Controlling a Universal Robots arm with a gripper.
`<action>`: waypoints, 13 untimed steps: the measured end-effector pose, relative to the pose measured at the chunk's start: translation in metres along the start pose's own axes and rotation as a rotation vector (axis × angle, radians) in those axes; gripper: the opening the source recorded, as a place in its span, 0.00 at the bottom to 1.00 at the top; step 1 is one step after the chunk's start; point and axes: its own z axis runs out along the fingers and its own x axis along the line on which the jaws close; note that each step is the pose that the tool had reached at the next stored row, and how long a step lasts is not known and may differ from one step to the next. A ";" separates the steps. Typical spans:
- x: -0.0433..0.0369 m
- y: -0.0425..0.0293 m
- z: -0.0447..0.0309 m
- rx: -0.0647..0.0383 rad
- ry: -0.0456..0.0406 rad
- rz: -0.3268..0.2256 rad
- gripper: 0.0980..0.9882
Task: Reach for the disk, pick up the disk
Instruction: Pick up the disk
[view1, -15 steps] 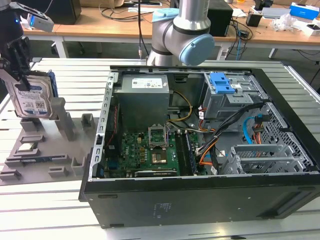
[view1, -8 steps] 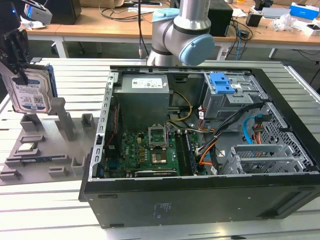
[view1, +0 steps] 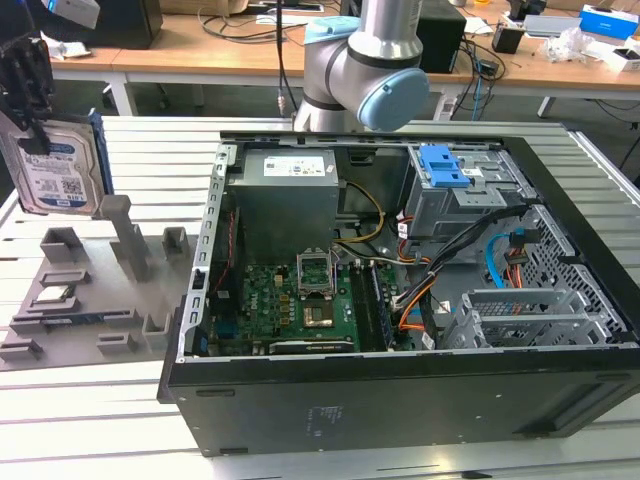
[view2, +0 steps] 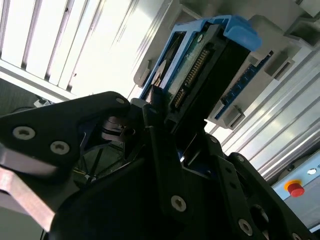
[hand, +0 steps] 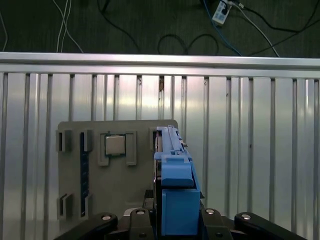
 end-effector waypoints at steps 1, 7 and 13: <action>-0.0002 0.0000 -0.0030 0.000 0.0000 0.000 0.30; -0.0009 -0.0003 -0.0171 -0.001 0.0000 0.000 0.30; -0.0012 -0.0005 -0.0275 -0.001 0.0000 0.000 0.30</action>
